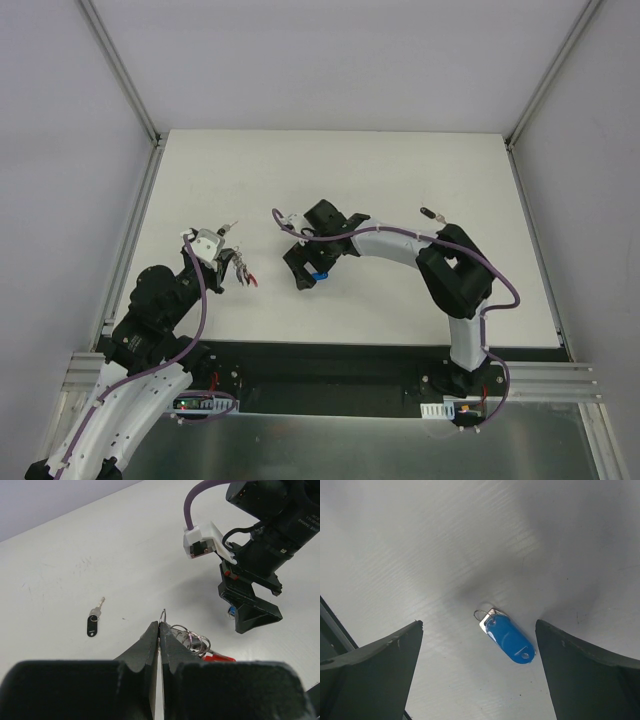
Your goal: Put the keys on the keyring
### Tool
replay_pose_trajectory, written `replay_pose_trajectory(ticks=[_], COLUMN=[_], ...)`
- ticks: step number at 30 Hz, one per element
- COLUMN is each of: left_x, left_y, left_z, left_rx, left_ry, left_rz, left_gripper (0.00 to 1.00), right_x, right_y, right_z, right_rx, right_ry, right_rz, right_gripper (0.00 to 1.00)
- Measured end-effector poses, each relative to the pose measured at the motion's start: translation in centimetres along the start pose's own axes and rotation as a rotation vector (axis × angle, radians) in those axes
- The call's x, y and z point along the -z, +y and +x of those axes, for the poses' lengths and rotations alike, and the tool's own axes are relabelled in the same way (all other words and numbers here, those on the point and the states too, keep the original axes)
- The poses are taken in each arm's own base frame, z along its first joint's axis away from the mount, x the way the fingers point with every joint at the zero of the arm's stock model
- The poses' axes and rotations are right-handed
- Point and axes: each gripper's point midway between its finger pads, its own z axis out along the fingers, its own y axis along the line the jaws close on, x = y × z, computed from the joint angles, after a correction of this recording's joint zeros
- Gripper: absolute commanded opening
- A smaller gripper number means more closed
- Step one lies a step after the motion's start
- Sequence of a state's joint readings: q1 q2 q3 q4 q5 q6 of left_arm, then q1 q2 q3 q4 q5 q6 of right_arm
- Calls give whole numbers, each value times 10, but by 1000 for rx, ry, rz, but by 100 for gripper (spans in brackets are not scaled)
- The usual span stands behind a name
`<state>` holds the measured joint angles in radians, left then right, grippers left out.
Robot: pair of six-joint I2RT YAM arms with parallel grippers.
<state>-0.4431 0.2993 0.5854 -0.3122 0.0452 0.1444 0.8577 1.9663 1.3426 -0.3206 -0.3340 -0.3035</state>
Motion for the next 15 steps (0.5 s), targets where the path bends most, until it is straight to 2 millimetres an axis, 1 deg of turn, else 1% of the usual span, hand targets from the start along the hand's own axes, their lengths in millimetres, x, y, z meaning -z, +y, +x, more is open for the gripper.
replay_pose_trajectory(ticks=[7,15], left_x=[0,0], left_y=[0,0], left_z=[0,0], left_rx=[0,2], left_ry=[0,0], left_rz=[3,-1], left_gripper=[0,0], right_x=[0,7], right_y=[5,26], right_z=[3,25], right_rx=[-15,-54], right_ry=[-8,16], right_rz=[-14,-23], right_gripper=[98,97])
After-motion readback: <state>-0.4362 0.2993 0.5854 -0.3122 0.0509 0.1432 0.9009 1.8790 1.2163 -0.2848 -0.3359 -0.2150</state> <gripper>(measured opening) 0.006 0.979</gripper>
